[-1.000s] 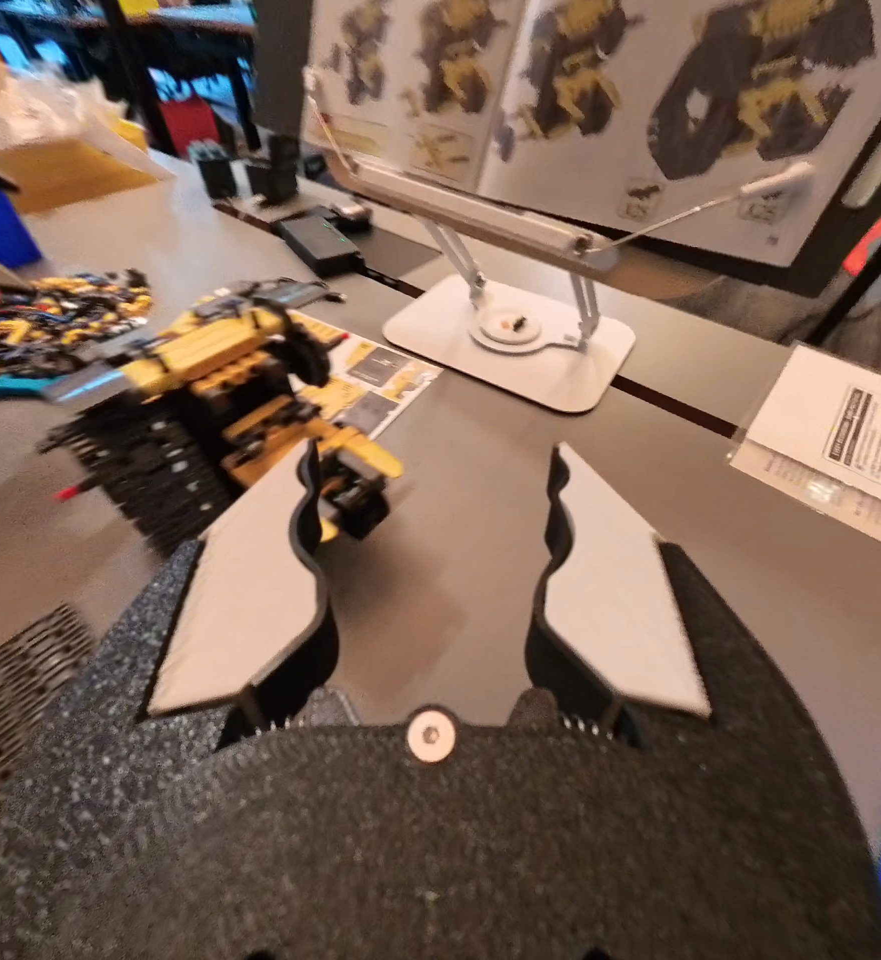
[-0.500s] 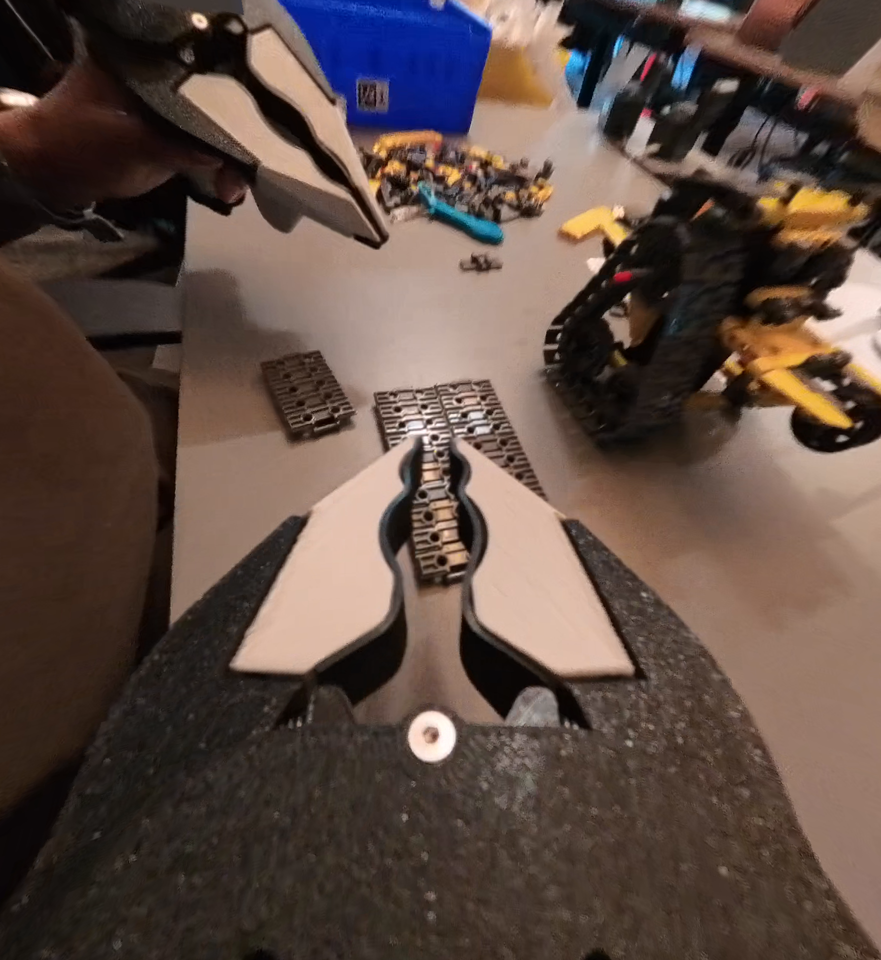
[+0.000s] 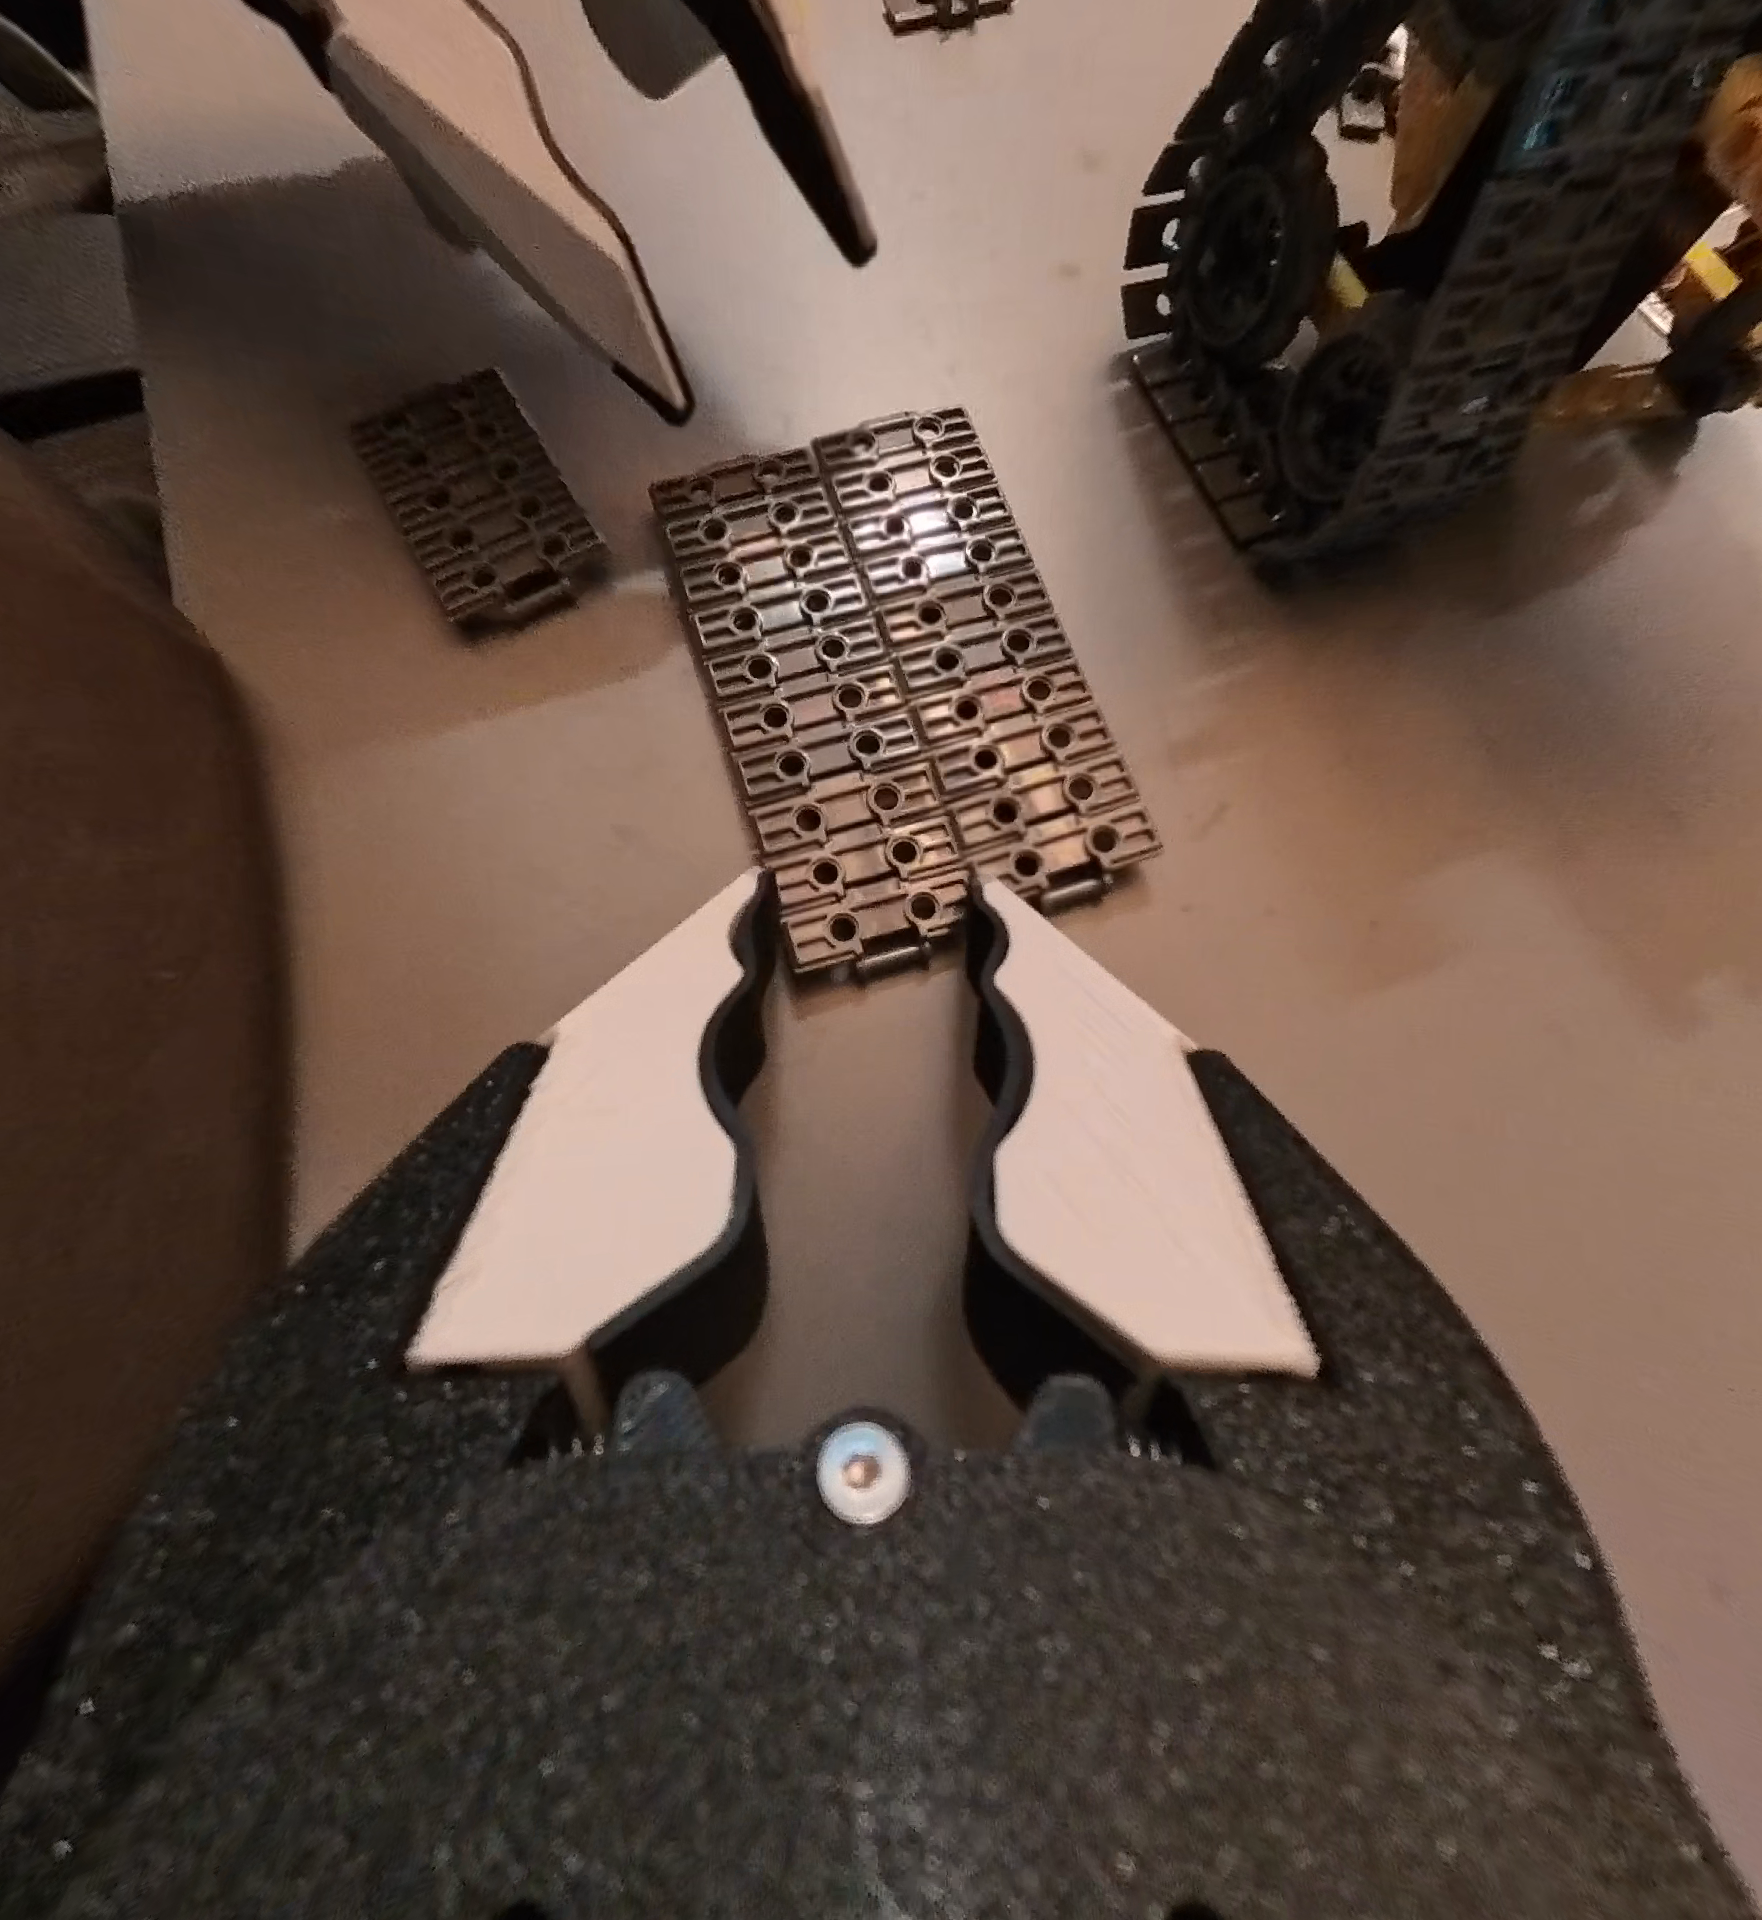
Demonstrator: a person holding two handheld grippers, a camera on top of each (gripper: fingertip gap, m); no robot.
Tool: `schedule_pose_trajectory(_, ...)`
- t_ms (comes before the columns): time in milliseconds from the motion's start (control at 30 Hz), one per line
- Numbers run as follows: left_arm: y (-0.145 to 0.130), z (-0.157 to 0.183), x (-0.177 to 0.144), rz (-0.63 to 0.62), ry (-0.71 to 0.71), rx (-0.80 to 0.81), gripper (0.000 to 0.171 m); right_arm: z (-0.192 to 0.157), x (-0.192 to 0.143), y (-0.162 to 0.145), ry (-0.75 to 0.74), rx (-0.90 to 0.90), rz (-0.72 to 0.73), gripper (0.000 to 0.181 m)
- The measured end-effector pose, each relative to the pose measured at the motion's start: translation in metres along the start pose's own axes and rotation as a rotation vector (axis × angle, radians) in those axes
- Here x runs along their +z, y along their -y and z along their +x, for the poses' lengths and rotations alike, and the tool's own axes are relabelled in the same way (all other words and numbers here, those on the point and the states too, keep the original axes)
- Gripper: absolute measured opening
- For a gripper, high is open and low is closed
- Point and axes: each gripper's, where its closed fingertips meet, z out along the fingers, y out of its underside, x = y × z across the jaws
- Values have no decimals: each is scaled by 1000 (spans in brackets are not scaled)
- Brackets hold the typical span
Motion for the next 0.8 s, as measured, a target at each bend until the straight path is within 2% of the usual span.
schedule_pose_trajectory(167, 5, 5, 7, -10, -75, 5, 51, 5, -17, -15, -22, 19, -16, 35)
schedule_pose_trajectory(367, 13, 9, 8, 4, -99, 39, 56, 24, -69, -61, -115, 77, -126, 37)
schedule_pose_trajectory(467, 21, 16, 14, 11, -119, 81, 63, 30, -81, -56, -175, 74, -137, 43)
schedule_pose_trajectory(533, 28, 21, 22, 3, -133, 126, 65, 28, -78, -30, -175, 42, -62, 45)
schedule_pose_trajectory(633, 38, 32, 39, -24, -178, 208, 67, 15, -56, -1, -80, -12, -14, 50)
schedule_pose_trajectory(733, 44, 35, 61, -66, -205, 275, 69, 14, -31, 2, -22, -71, -68, 51)
schedule_pose_trajectory(800, 43, 31, 76, -117, -227, 277, 78, 16, -19, -3, 9, -86, -115, 51)
